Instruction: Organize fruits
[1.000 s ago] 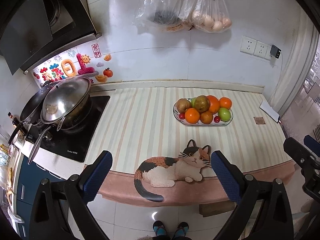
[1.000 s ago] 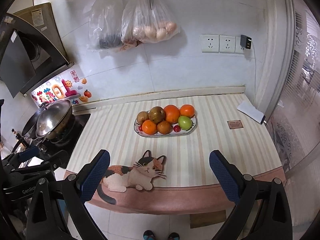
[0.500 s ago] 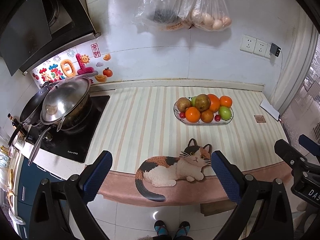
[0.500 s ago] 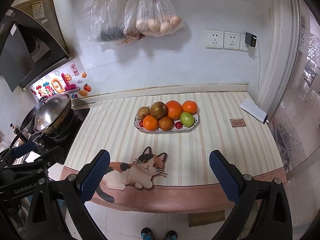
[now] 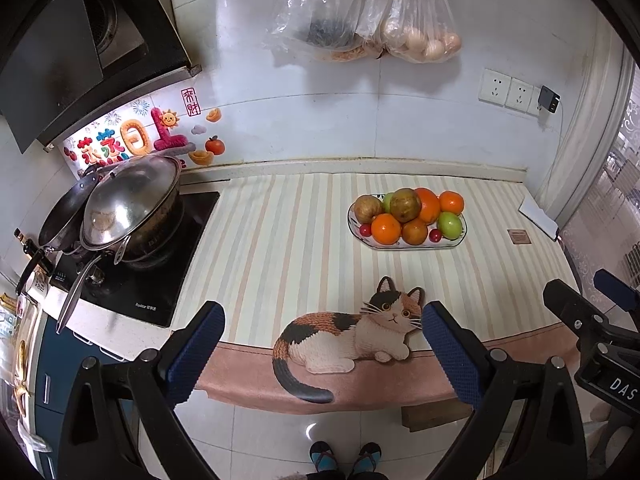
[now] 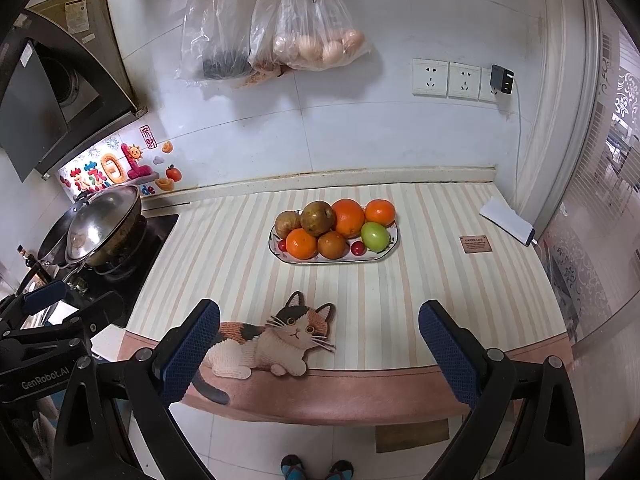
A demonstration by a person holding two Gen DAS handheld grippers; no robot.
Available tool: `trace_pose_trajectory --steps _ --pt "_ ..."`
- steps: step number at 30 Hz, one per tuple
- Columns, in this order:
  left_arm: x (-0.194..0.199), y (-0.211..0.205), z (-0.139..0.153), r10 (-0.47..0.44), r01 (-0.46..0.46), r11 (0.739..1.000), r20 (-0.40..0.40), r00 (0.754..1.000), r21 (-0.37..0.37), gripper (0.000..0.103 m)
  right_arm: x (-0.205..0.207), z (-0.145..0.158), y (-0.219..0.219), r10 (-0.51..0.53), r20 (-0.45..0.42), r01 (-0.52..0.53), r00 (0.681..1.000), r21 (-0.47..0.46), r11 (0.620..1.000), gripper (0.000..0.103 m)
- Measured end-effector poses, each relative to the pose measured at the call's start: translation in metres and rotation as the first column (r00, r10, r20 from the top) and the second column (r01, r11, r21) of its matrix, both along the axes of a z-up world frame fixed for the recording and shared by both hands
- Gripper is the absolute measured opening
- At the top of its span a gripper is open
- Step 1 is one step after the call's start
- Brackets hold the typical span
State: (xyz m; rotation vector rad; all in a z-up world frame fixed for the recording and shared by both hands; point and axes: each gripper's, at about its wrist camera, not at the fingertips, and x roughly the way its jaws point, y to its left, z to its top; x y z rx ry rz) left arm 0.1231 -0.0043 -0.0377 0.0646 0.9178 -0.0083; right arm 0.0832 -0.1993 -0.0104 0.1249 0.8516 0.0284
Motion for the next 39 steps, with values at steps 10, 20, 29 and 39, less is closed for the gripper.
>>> trace_pose_trajectory --steps 10,20,29,39 --pt "0.0003 0.0005 0.0007 0.002 -0.002 1.000 0.001 1.000 -0.002 0.101 0.0012 -0.0009 -0.0004 -0.001 0.002 0.001 1.000 0.000 1.000 0.102" --pt "-0.0004 -0.0004 0.0007 -0.002 0.002 1.000 0.000 1.000 -0.004 0.101 -0.0008 -0.0005 0.0015 -0.004 0.002 0.004 1.000 0.003 1.000 0.102" --pt "-0.0030 -0.0010 0.0026 -0.001 0.001 1.000 0.006 1.000 -0.005 0.101 -0.0039 0.0014 0.0029 -0.006 0.009 0.006 1.000 0.004 1.000 0.102" --pt "-0.0086 -0.0054 0.0061 -0.001 0.001 1.000 0.007 1.000 -0.001 0.101 -0.0066 0.0037 0.0031 -0.002 0.012 0.002 1.000 0.004 1.000 0.102"
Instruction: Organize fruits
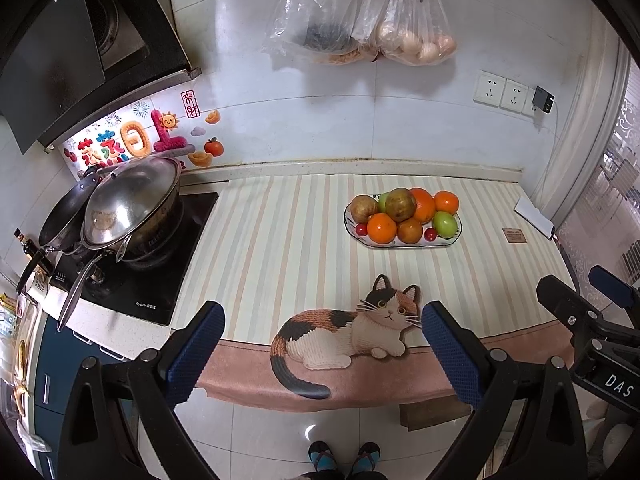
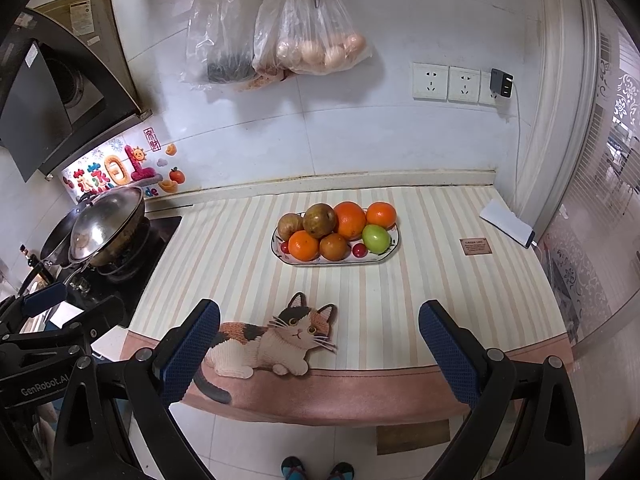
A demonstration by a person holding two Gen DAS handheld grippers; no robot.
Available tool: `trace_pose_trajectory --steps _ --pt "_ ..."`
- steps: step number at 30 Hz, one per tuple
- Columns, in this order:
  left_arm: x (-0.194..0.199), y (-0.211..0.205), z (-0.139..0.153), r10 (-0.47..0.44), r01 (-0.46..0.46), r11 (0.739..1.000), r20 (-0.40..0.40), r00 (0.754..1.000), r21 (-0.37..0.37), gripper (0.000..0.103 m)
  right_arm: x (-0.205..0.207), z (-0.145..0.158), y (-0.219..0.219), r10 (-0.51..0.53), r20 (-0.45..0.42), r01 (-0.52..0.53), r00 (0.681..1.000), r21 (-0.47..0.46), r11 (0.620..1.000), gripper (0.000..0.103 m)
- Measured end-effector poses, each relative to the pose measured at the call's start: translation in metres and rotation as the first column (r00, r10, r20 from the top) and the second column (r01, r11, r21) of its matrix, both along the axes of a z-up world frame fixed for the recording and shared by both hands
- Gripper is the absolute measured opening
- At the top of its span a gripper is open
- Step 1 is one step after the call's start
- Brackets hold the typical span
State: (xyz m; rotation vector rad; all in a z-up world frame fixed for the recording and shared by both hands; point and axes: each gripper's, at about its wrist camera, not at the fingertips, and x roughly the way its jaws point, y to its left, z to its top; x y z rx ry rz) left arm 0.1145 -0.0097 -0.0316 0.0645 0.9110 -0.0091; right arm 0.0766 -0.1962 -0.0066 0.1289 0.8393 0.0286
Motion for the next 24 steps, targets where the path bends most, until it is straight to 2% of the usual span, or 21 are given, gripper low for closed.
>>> trace_pose_trajectory --steps 24 --pt "-0.007 -0.007 0.005 -0.006 0.006 1.000 0.002 1.000 -0.002 0.101 -0.010 -0.001 -0.010 -0.011 -0.004 0.011 1.000 0.009 1.000 0.102"
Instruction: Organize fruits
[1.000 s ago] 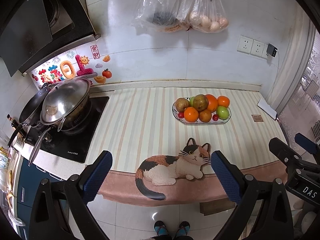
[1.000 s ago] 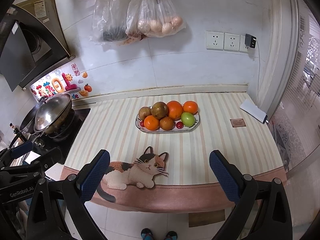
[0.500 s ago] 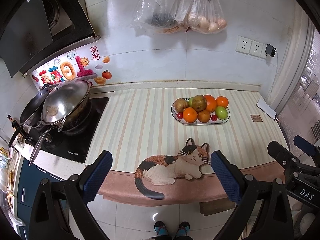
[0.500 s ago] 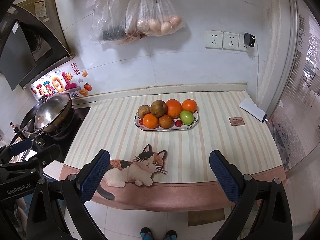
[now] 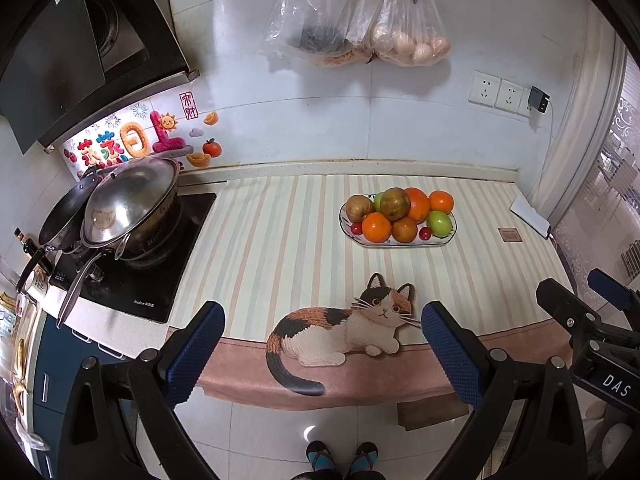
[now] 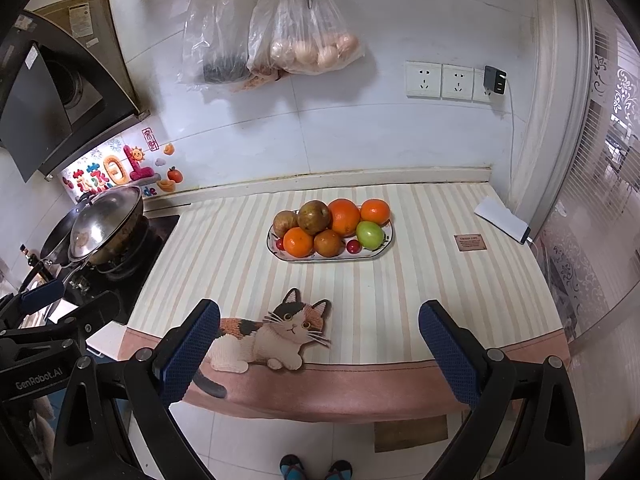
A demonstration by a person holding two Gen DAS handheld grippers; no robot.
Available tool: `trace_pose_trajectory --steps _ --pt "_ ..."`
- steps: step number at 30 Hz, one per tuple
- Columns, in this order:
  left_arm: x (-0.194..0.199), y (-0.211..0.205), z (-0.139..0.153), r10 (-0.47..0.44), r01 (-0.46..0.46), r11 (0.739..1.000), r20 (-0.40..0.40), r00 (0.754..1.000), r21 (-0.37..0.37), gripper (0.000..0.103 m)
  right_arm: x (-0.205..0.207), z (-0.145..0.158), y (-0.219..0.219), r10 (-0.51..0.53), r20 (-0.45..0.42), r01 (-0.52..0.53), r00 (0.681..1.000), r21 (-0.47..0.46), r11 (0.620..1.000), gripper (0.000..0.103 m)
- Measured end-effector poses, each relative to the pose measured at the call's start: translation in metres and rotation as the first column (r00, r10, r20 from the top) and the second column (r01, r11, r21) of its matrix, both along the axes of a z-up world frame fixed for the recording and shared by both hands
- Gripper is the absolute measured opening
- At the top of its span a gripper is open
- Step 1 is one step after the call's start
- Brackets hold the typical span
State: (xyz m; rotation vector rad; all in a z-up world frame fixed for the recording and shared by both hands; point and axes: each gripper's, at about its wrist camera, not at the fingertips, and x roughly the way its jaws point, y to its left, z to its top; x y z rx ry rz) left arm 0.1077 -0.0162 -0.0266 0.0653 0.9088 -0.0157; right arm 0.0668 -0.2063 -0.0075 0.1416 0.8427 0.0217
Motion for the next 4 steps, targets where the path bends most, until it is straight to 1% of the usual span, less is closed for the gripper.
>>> trace_pose_trajectory --steps 4 --pt "-0.0025 -0.0002 -0.0008 0.005 -0.005 1.000 0.009 1.000 0.006 0.101 -0.0015 0.0006 -0.0027 0.006 -0.003 -0.006 1.000 0.004 1.000 0.102"
